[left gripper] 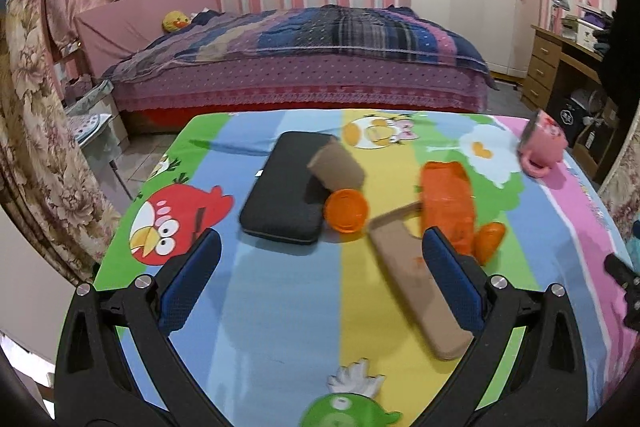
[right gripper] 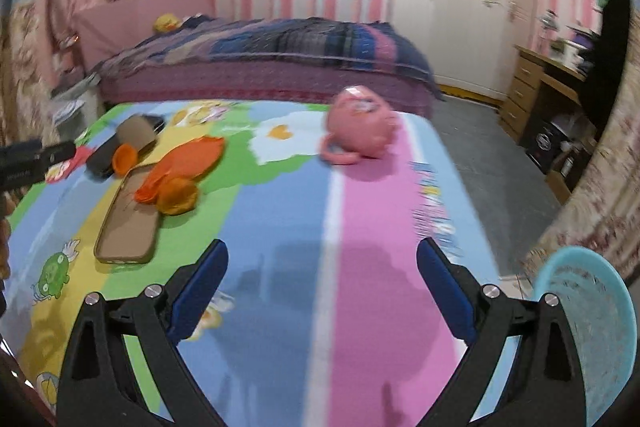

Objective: Collect trash
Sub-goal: 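Move both tools back over the table toward the orange items, then grasp the orange plastic bag with the left tool while the right tool grasps another tangerine, then lift the orange plastic bag with the left tool while the right tool holds the tangerine, then carry the orange bag and tangerine over the blue basket with both tools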

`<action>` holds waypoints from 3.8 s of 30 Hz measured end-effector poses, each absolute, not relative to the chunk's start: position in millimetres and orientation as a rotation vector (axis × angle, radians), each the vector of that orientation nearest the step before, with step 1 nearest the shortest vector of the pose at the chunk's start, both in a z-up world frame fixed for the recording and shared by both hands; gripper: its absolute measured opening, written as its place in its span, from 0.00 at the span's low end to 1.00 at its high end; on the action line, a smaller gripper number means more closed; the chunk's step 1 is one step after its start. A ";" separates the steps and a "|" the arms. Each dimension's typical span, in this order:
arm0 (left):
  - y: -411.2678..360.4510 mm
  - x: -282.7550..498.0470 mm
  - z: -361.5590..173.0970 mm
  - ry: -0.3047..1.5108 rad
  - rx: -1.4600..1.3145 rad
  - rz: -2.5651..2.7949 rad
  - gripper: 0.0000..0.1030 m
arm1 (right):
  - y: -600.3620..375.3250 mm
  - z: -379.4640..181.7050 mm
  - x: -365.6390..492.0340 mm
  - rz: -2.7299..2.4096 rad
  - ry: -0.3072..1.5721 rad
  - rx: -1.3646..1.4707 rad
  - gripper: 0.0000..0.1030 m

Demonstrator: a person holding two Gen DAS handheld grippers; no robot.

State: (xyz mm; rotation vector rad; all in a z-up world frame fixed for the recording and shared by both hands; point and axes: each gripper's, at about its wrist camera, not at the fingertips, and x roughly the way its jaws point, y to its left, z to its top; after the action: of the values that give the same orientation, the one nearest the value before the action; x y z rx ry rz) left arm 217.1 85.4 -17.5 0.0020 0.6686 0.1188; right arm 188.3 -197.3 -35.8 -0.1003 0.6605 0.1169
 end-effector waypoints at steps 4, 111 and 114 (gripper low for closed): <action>107.2 223.5 -20.5 0.680 -0.044 0.147 0.94 | -176.2 -41.2 206.1 0.162 0.684 -0.084 0.91; -18.4 211.5 -22.4 0.736 0.100 -0.116 0.25 | -265.3 -20.3 177.4 0.105 0.657 -0.034 0.33; -35.0 204.6 -7.9 0.697 0.085 -0.140 0.25 | -270.8 -13.5 170.3 0.098 0.639 -0.026 0.33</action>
State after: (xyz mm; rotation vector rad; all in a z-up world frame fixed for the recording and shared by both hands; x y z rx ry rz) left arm 204.6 -35.0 -7.9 0.0852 0.6970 -0.1397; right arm 170.3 -270.8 -13.5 -0.0256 0.6390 0.0978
